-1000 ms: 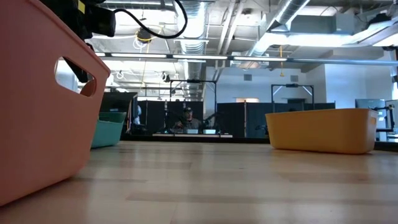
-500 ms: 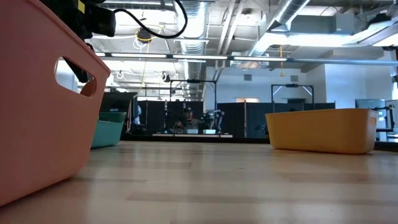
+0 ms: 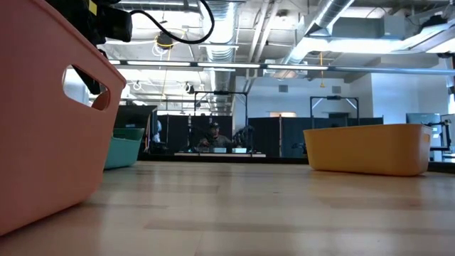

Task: Sort blocks by size
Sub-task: Put the thin red rectangular block into the green bin

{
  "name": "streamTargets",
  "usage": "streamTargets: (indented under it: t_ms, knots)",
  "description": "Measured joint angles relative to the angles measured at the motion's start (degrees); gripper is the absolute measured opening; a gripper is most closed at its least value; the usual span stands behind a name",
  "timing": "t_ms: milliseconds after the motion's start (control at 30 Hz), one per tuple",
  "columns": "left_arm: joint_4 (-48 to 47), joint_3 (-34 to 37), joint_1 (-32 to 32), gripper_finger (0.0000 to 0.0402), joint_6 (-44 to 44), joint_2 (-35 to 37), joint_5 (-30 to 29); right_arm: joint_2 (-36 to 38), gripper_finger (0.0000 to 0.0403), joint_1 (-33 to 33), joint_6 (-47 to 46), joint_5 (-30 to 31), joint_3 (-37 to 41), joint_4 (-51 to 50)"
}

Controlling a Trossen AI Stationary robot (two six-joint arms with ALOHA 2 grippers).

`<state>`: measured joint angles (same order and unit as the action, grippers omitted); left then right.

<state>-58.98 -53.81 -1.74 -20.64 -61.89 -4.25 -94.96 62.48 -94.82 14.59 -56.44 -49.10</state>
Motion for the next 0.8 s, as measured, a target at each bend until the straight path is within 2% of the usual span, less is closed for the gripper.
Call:
streamTargets:
  t_ms: [167, 367, 600, 800]
  knots:
    - [0.02, 0.0, 0.0, 0.0192, -0.01, 0.0, 0.02, 0.0, 0.0299, -0.01, 0.32, -0.02, 2.37, 2.26]
    - [-0.01, -0.01, 0.0, 0.0192, -0.04, 0.0, 0.02, 0.23, 0.0292, -0.13, 0.76, -0.88, 7.36, 13.1]
    - [0.0, -0.01, 0.0, 0.0192, -0.05, 0.0, 0.04, 0.24, 0.0283, -1.87, 1.29, -2.08, 7.49, 13.7]
    - [-0.08, -0.07, 0.0, 0.0192, -0.02, 0.09, 0.04, 0.17, 0.0245, -3.62, 2.12, -2.49, 7.44, 14.43]
